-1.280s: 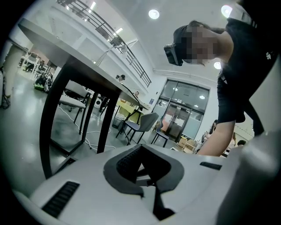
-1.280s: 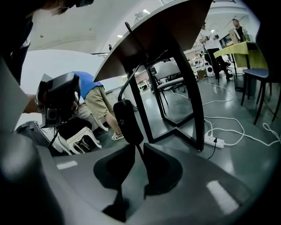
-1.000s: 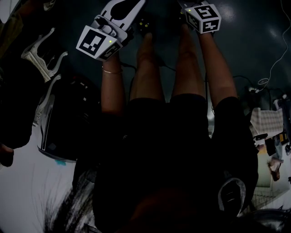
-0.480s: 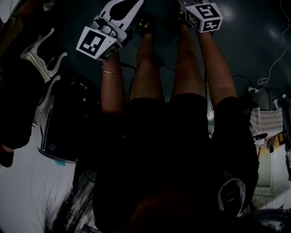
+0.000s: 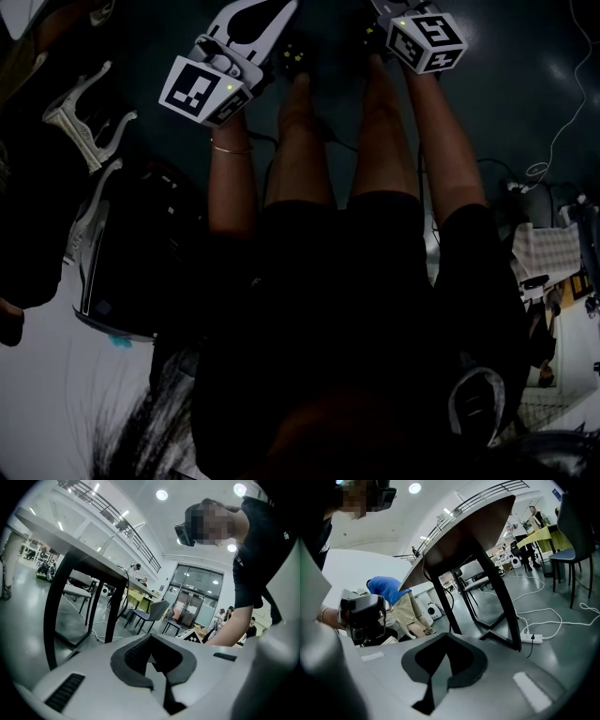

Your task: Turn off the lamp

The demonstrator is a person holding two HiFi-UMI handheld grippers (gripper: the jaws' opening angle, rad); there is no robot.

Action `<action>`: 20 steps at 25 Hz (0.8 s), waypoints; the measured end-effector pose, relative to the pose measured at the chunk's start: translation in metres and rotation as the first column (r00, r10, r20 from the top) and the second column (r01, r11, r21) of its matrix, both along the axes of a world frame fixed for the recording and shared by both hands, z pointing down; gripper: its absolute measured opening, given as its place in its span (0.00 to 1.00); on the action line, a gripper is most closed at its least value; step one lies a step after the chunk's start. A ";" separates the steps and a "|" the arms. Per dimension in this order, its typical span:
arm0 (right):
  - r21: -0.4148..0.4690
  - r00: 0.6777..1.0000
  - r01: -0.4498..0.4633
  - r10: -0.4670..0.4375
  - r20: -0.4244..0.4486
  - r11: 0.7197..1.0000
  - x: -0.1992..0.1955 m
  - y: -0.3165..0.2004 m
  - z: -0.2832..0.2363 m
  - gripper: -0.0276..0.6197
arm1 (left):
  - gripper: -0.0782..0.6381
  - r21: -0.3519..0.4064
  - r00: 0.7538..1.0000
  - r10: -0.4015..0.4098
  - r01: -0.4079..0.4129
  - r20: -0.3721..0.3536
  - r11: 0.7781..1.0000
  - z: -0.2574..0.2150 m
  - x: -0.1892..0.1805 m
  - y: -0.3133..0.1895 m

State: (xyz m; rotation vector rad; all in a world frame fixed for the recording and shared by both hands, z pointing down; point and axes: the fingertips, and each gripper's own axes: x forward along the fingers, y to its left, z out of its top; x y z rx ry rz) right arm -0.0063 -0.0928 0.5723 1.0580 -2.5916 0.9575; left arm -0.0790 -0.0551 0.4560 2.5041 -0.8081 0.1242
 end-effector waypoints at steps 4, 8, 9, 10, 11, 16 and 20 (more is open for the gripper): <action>0.014 0.999 -0.021 0.020 0.036 1.000 0.004 -0.001 -0.020 0.05 | 0.12 0.011 1.000 -0.023 0.023 0.007 1.000 -0.009 -0.003 -0.001; 0.045 0.997 -0.039 0.036 0.061 0.998 0.008 -0.006 -0.042 0.05 | 0.12 0.014 0.999 -0.040 0.040 -0.012 0.999 -0.021 0.000 -0.006; 0.057 0.997 -0.040 0.037 0.062 0.998 0.008 -0.008 -0.049 0.05 | 0.12 0.021 0.999 -0.033 0.033 -0.007 0.999 -0.023 0.001 -0.007; 0.072 0.997 -0.043 0.038 0.062 0.996 0.009 -0.009 -0.056 0.05 | 0.12 0.026 1.000 -0.028 0.028 0.002 0.999 -0.025 0.001 -0.007; 0.088 0.997 -0.047 0.042 0.061 0.995 0.009 -0.010 -0.063 0.05 | 0.12 0.029 1.000 -0.024 0.024 0.009 0.999 -0.028 0.002 -0.007; 0.160 0.995 -0.080 0.069 0.074 0.984 0.016 -0.017 -0.099 0.05 | 0.12 0.047 1.000 -0.026 0.026 -0.004 0.999 -0.048 0.005 -0.011; 0.185 0.994 -0.087 0.073 0.083 0.979 0.015 -0.015 -0.126 0.05 | 0.12 0.069 1.000 -0.019 0.018 0.016 0.997 -0.063 0.005 -0.013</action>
